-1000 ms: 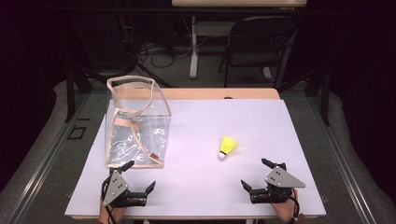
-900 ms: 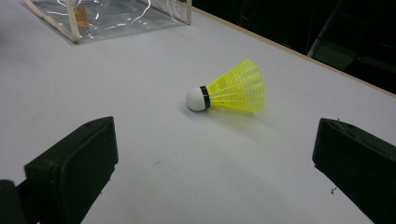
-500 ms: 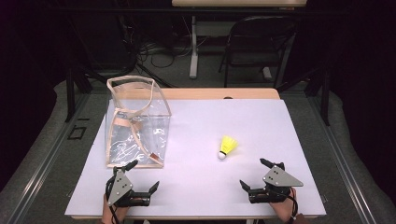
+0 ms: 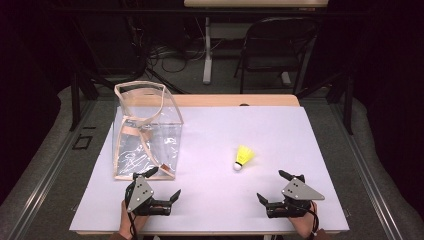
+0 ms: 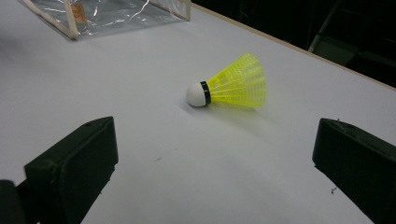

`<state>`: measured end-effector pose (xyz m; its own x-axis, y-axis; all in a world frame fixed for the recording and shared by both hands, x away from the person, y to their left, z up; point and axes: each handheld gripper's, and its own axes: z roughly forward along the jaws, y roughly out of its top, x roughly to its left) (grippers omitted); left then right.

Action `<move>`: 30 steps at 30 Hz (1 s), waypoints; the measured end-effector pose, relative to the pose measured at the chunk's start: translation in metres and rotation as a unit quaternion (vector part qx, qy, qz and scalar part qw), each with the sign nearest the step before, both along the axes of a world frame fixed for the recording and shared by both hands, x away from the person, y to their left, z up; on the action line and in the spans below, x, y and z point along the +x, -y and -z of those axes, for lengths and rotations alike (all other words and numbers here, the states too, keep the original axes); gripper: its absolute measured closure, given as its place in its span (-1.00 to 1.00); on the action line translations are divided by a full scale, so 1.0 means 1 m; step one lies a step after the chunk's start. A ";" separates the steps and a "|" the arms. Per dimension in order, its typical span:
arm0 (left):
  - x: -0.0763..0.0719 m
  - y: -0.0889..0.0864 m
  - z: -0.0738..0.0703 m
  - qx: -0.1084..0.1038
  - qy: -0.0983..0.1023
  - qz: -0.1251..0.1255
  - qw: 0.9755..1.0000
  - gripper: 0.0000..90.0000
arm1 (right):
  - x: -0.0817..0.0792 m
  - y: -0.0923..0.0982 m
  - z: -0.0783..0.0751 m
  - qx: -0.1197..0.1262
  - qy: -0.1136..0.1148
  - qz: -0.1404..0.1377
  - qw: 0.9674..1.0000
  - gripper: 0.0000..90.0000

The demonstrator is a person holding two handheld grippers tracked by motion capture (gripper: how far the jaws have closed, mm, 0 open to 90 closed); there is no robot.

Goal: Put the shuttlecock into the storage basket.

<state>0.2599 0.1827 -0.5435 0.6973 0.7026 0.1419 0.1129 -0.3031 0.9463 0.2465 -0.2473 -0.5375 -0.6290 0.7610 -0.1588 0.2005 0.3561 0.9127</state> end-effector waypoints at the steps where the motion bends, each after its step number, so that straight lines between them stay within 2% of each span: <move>1: 0.001 0.001 0.000 0.001 0.001 0.002 1.000 -1.00 | 0.000 0.000 0.000 0.001 -0.001 0.001 1.000 -1.00; 17: 0.017 0.023 -0.004 -0.005 -0.026 0.017 0.999 -1.00 | 0.001 0.001 0.002 0.004 -0.003 0.002 1.000 -1.00; 30: 0.027 0.040 -0.008 -0.004 -0.045 0.017 0.999 -1.00 | 0.001 0.001 0.004 0.004 -0.004 0.003 1.000 -1.00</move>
<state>0.2865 0.1424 -0.5357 0.7309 0.6787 0.0718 0.1878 -0.3011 0.9349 0.2475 -0.2483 -0.5411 -0.6254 0.7664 -0.1464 0.2109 0.3467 0.9139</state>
